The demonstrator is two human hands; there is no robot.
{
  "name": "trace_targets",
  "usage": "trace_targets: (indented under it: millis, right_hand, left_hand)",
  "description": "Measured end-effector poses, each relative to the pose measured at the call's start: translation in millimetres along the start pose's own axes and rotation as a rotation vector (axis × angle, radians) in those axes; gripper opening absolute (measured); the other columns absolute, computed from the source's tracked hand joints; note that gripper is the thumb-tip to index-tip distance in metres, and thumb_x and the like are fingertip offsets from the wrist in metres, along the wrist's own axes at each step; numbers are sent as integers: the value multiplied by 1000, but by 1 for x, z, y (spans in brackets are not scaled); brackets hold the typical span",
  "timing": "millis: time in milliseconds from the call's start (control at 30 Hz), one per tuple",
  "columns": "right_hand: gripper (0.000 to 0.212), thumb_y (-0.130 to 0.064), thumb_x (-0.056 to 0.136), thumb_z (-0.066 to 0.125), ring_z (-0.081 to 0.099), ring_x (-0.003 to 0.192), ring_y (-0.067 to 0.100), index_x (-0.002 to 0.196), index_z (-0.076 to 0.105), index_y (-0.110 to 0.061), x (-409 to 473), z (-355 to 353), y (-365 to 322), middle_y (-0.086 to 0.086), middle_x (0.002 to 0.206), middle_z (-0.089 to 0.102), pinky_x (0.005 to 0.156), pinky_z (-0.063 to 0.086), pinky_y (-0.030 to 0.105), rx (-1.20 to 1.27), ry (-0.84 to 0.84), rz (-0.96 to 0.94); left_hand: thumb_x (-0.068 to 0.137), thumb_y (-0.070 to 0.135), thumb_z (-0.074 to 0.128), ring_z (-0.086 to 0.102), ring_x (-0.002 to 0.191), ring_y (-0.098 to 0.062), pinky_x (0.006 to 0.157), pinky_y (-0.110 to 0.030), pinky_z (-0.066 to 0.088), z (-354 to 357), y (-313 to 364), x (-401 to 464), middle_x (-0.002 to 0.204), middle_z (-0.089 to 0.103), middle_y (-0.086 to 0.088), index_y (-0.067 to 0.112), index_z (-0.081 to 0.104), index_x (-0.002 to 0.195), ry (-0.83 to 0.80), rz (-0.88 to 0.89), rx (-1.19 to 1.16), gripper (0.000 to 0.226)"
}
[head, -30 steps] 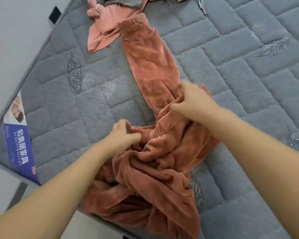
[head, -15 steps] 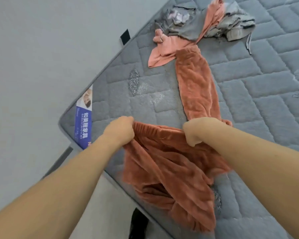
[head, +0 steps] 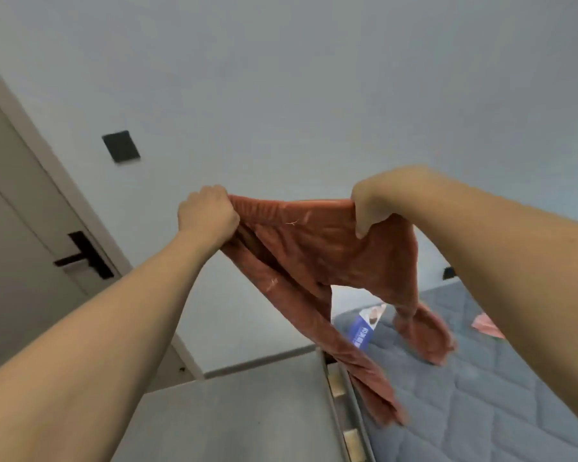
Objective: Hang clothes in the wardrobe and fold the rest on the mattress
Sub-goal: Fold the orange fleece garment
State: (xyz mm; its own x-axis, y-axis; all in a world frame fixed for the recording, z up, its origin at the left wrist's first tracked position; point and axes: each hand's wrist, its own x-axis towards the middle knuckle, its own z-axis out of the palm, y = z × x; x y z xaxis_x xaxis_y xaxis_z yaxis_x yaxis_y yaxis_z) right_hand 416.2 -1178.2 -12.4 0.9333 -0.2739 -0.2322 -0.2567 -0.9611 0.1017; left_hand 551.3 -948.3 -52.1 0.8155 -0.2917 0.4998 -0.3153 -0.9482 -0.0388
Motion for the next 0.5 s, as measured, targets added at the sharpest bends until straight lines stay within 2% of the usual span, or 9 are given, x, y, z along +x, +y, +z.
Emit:
trace_targets:
  millis: [67, 133, 167, 200, 267, 333, 400, 467, 500]
  right_hand:
    - [49, -47, 74, 77, 64, 101, 33, 113, 66, -19, -25, -66, -16, 7, 116, 66, 92, 52, 41, -5, 138, 7]
    - [40, -38, 80, 73, 62, 98, 34, 112, 63, -18, -40, -113, -21, 8, 111, 65, 81, 48, 36, 56, 475, -7]
    - [36, -36, 81, 71, 60, 93, 33, 111, 63, -18, -45, -124, -24, 7, 105, 63, 76, 46, 35, 66, 590, -2]
    - [37, -38, 80, 72, 59, 90, 32, 111, 63, -19, -50, -129, -30, 5, 100, 61, 77, 48, 36, 31, 555, 7]
    - [49, -51, 74, 76, 62, 93, 30, 111, 66, -21, -55, -124, -46, 3, 102, 63, 88, 52, 39, -105, 208, 34]
    - [57, -57, 71, 77, 66, 96, 30, 111, 67, -18, -53, -112, -63, 3, 107, 68, 93, 53, 41, -62, 43, 28]
    - [50, -48, 73, 80, 70, 89, 29, 107, 68, -13, -50, -115, -70, 6, 102, 72, 82, 59, 40, 278, 157, -55]
    - [36, -38, 75, 83, 72, 79, 24, 98, 70, -14, -46, -125, -72, 5, 91, 75, 64, 60, 32, 692, 222, -143]
    - [32, -35, 75, 83, 74, 78, 22, 96, 71, -14, -47, -130, -72, 4, 88, 77, 62, 59, 29, 849, 213, -174]
  left_hand:
    - [81, 8, 47, 55, 105, -44, 85, -47, 44, -67, -25, 16, 113, 57, -22, 1, 54, 107, 162, -17, 40, 28]
    - [75, 3, 46, 53, 101, -45, 81, -48, 43, -116, -47, 27, 111, 56, -23, 0, 54, 104, 336, -72, -16, 30]
    - [74, 2, 46, 53, 102, -45, 80, -47, 43, -130, -57, 28, 112, 56, -23, 0, 54, 104, 351, -105, -51, 31]
    - [76, 3, 45, 53, 105, -44, 80, -46, 43, -139, -64, 26, 114, 57, -22, 2, 54, 105, 276, -105, -36, 30]
    - [81, 7, 45, 57, 108, -41, 77, -40, 42, -142, -76, 18, 118, 60, -19, 9, 54, 103, 15, -44, 51, 24]
    - [80, 8, 46, 59, 104, -40, 74, -37, 40, -148, -95, 13, 113, 62, -18, 11, 53, 95, 33, -61, 9, 17]
    - [78, 8, 45, 58, 97, -40, 73, -37, 42, -157, -119, 16, 108, 63, -19, 11, 51, 89, 109, -124, -41, 13]
    - [78, 13, 43, 57, 91, -38, 72, -34, 40, -164, -143, 13, 107, 63, -20, 9, 52, 87, 19, -190, -92, 13]
    - [75, 18, 41, 56, 88, -37, 71, -33, 39, -167, -154, 11, 104, 63, -20, 7, 53, 86, -14, -229, -154, 19]
